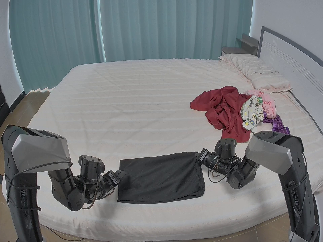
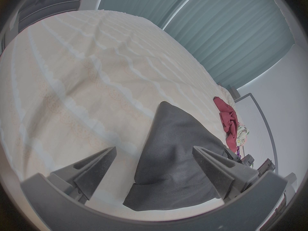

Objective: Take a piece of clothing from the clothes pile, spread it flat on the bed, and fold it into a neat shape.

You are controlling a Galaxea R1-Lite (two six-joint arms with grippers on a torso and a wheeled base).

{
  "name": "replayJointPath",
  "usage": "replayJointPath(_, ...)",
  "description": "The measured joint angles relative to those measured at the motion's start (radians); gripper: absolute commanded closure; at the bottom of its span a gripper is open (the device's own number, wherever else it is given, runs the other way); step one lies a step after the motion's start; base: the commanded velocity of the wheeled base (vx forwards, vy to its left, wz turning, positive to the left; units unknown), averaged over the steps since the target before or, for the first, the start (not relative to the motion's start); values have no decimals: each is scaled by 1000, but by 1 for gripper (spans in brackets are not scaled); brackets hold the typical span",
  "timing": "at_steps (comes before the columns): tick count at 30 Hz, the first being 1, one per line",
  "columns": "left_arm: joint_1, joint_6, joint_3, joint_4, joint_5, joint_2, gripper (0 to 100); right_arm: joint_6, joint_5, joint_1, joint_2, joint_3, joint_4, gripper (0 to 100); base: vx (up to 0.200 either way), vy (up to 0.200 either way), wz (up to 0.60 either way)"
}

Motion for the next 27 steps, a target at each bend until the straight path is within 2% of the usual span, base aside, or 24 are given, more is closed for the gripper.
replayJointPath(2, 0, 0, -1, 0, 0, 0, 0, -1, 0, -1, 2, 0, -6, 100, 0, 0, 0)
replayJointPath(3, 0, 0, -3, 0, 0, 1, 0, -2, 3, -1, 2, 3, -8, 0, 0, 0, 0)
replayJointPath(7, 0, -1, -7, 0, 0, 1, 0, -6, 7, -1, 0, 14, -13, 0, 0, 0, 0)
replayJointPath(12, 0, -2, -13, 0, 0, 1, 0, -50, 11, -4, -8, 67, -67, 0, 0, 0, 0)
replayJointPath(19, -1, 14, -48, -2, 1, 11, 0, -157, 97, -9, -47, 234, -196, 0, 0, 0, 0)
replayJointPath(22, -2, 55, -76, -4, 4, 27, 0, -200, 125, 0, -63, 282, -209, 0, 0, 0, 0)
replayJointPath(27, -4, 163, -94, -5, 6, 59, 0, -221, 134, 21, -77, 313, -187, 0, 0, 0, 0)
